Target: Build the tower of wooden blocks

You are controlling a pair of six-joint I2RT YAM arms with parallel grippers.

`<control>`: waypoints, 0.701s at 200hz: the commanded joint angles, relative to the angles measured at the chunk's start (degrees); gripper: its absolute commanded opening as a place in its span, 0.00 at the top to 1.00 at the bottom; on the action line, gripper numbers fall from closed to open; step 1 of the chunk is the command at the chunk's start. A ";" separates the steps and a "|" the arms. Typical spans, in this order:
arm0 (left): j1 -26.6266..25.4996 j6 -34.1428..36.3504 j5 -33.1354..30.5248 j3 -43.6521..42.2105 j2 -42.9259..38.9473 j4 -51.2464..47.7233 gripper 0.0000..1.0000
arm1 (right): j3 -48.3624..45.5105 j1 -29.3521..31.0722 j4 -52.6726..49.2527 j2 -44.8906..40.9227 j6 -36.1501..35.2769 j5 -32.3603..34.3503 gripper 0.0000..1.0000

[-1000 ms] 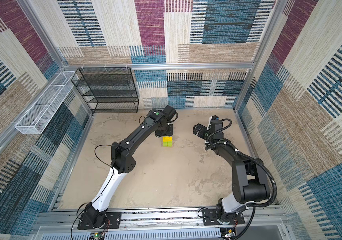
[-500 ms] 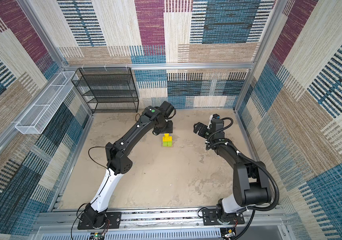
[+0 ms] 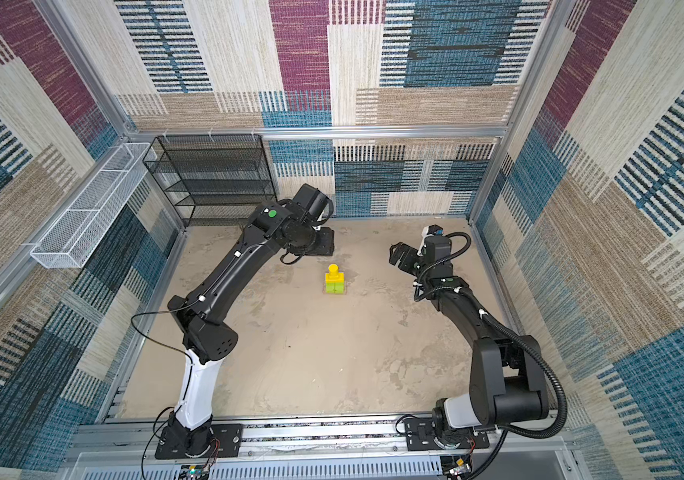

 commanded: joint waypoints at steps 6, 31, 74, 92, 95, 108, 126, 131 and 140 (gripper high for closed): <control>0.07 5.76 -4.38 -7.64 -6.26 3.89 0.40 | 0.64 0.01 -1.23 -1.34 -3.66 -1.56 0.01; 0.18 9.32 -7.88 -24.23 -17.07 14.76 0.40 | 0.25 0.03 -2.02 -3.86 -5.07 -0.62 0.01; 2.17 13.16 -15.50 -60.44 -39.88 42.92 0.24 | -3.39 0.00 -1.49 -10.22 -10.13 3.29 0.01; 4.35 13.81 -18.68 -70.37 -47.32 49.24 0.18 | -6.08 -0.06 0.64 -12.72 -13.87 3.82 0.01; 4.53 14.35 -19.35 -72.03 -48.33 50.13 0.16 | -6.49 -0.04 0.82 -13.13 -14.46 4.17 0.01; 5.35 17.41 -21.57 -78.33 -52.07 53.42 0.10 | -8.17 0.06 2.44 -14.78 -16.80 6.42 0.01; 6.32 22.33 -24.81 -85.90 -55.79 57.37 0.05 | -11.92 0.08 7.13 -17.75 -18.67 11.55 0.01; 6.65 23.09 -25.66 -87.90 -56.54 58.45 0.03 | -13.11 -0.01 8.76 -18.53 -19.39 12.49 0.01; 7.49 24.13 -26.75 -90.90 -57.66 59.78 0.03 | -15.08 -0.01 11.44 -19.69 -21.28 13.19 0.01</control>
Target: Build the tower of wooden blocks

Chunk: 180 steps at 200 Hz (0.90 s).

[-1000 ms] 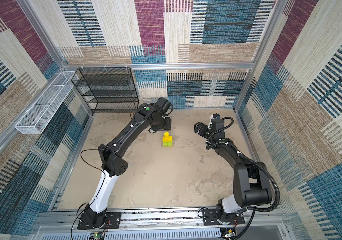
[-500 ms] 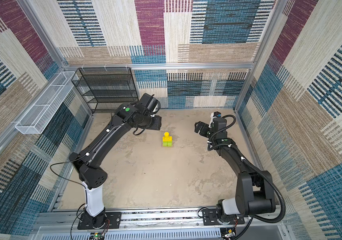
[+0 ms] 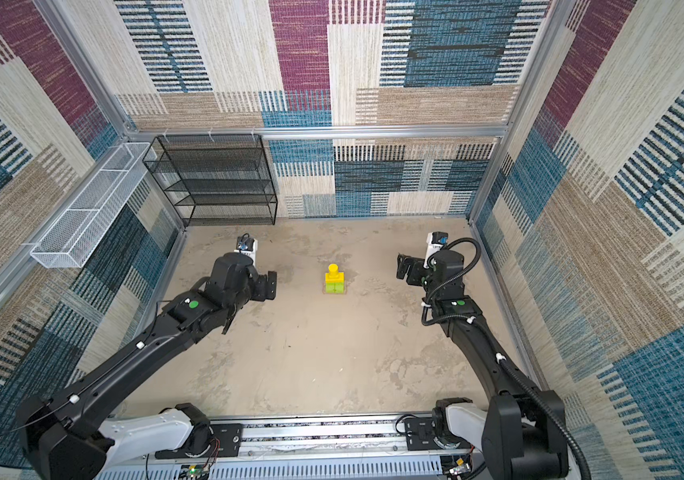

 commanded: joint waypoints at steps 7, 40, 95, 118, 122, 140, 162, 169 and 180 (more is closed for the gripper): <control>2.58 7.09 -6.71 -8.20 -3.09 10.50 0.02 | -4.59 0.00 10.52 -3.02 -6.67 6.84 0.01; 9.20 6.93 -4.75 -16.58 -2.85 15.85 0.01 | -9.79 0.01 17.07 -2.81 -11.30 7.18 0.01; 20.29 8.89 3.15 -25.93 1.53 30.63 0.02 | -19.21 -0.02 34.24 2.34 -15.04 7.56 0.01; 23.63 10.03 6.52 -28.44 4.20 38.09 0.02 | -21.28 -0.08 40.84 5.87 -15.87 6.72 0.01; 24.09 10.29 6.89 -28.76 4.64 39.19 0.02 | -21.60 -0.02 41.90 6.54 -15.99 6.45 0.01; 25.62 11.07 7.89 -30.58 6.78 44.74 0.01 | -22.52 -0.10 46.08 9.47 -16.18 4.71 0.01; 27.08 11.63 10.12 -31.60 9.32 49.67 0.02 | -23.35 -0.56 51.06 13.16 -15.75 3.14 0.01; 27.63 11.75 10.97 -31.40 9.92 50.88 0.02 | -23.54 -0.78 52.72 14.43 -15.37 3.16 0.01; 28.51 12.30 12.62 -31.92 11.59 54.83 0.02 | -23.79 -1.51 55.32 16.24 -14.68 2.82 0.01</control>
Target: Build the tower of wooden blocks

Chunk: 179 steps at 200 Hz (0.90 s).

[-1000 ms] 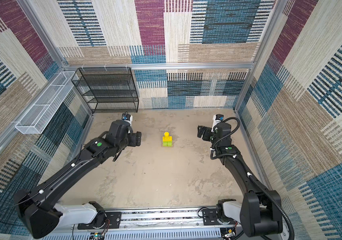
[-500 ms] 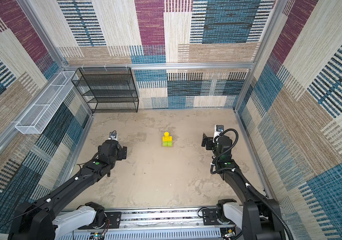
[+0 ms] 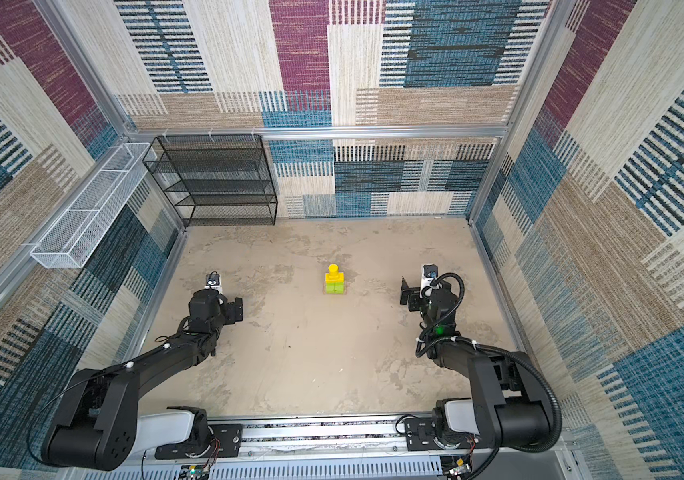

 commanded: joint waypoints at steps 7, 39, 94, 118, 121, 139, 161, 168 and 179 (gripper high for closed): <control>2.12 2.14 5.31 -0.30 3.38 14.34 0.02 | -0.19 -1.57 11.05 4.01 0.74 -2.29 0.01; 6.30 1.26 11.63 0.22 12.66 23.91 0.03 | -0.43 -5.51 16.11 8.06 2.49 -7.43 0.01; 10.60 2.51 29.54 -0.85 13.09 25.59 0.04 | -6.26 -7.29 27.48 9.85 2.08 -13.66 0.01; 10.66 2.32 29.23 0.10 13.46 24.50 0.01 | -5.90 -7.33 26.42 9.67 1.93 -13.43 0.01; 10.66 2.24 28.74 0.31 13.34 24.00 0.01 | -5.93 -7.30 27.15 9.94 1.99 -13.35 0.01; 10.66 1.88 27.78 0.26 13.37 24.15 0.01 | -5.89 -7.18 27.04 9.94 2.44 -11.94 0.01; 10.61 1.88 27.78 0.21 13.24 24.18 0.01 | -5.89 -7.07 26.68 9.72 2.50 -11.23 0.01; 10.66 1.88 27.78 0.12 13.24 24.18 0.01 | -5.90 -7.02 26.75 9.76 2.45 -11.23 0.01; 10.66 1.88 27.78 0.13 13.24 24.26 0.01 | -5.93 -7.02 26.65 9.73 2.51 -11.16 0.01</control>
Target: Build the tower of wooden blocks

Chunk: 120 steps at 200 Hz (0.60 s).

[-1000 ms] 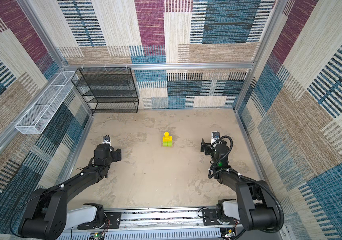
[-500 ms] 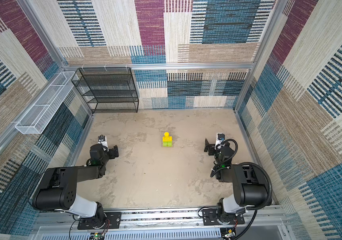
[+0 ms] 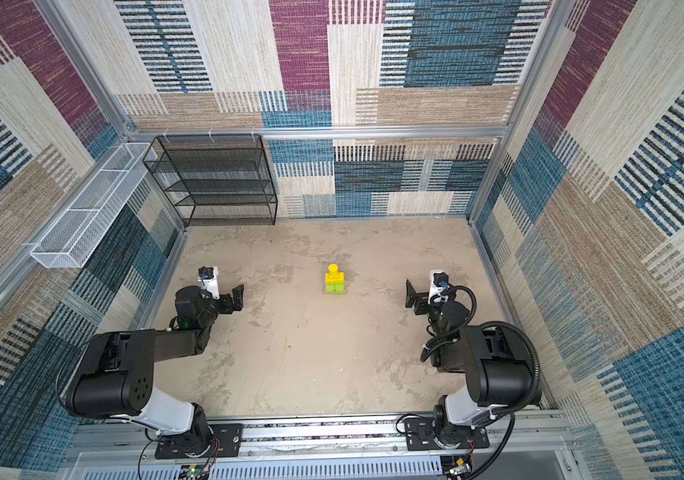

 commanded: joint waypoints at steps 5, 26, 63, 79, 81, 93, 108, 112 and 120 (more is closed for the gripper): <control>0.00 0.65 1.03 0.12 0.02 0.70 0.01 | 0.10 0.15 2.54 0.03 0.56 0.66 0.01; 0.03 0.65 1.03 0.16 0.00 0.69 0.01 | 0.11 0.15 2.52 -0.01 0.51 0.62 0.01; 0.03 0.65 1.03 0.13 0.02 0.73 0.01 | 0.13 0.14 2.44 0.01 0.42 0.66 0.01; 0.06 0.65 1.03 0.12 0.02 0.69 0.01 | 0.18 0.23 2.41 0.11 0.43 0.79 0.01; 0.04 0.67 1.03 0.17 0.02 0.69 0.01 | 0.19 0.17 2.38 0.12 0.38 0.80 0.01; 0.00 0.65 1.03 0.12 0.00 0.69 0.01 | 0.56 0.36 1.92 0.21 0.38 1.10 0.01; 0.01 0.65 1.03 0.12 -0.03 0.69 0.01 | 0.71 0.57 1.64 0.30 0.31 1.58 0.01; 0.02 0.65 1.03 0.12 0.02 0.69 0.01 | 0.91 0.63 1.56 0.37 0.27 1.65 0.01; 0.01 0.65 1.03 0.13 0.02 0.69 0.01 | 0.85 0.67 1.47 0.37 0.28 1.71 0.01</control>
